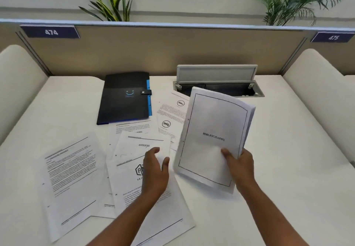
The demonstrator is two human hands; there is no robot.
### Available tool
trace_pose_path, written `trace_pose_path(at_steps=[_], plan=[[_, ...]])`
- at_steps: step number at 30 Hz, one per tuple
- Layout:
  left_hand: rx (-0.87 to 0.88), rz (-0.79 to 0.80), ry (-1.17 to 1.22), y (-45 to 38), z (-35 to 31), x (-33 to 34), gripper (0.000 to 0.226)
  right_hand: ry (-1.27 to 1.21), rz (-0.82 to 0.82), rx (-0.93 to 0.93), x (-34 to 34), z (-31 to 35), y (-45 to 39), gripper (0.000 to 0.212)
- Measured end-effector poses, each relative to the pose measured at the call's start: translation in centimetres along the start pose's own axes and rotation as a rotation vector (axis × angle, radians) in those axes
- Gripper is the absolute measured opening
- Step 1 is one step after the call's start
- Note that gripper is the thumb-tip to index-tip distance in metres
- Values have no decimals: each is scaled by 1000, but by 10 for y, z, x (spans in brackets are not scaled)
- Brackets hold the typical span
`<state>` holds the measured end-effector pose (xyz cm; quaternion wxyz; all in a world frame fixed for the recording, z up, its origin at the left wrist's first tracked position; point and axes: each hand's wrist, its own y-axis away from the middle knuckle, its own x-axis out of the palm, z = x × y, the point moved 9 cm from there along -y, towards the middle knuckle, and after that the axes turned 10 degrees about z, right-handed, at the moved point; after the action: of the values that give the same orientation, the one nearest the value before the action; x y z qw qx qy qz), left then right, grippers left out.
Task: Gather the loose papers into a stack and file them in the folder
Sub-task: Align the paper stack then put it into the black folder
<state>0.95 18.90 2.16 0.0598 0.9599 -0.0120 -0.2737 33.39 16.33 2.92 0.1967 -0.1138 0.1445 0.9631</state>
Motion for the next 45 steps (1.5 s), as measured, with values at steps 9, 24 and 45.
trace_pose_path(at_steps=[9,24,45], plan=[[-361,-199,-465,39,102,-95,59,-303,390,463,30,-77,15,38],[-473,-38,-249,20,121,-107,85,-194,565,405,72,-85,35,43],[-294,-266,-326,23,94,-136,27,-143,495,267,66,-85,39,38]])
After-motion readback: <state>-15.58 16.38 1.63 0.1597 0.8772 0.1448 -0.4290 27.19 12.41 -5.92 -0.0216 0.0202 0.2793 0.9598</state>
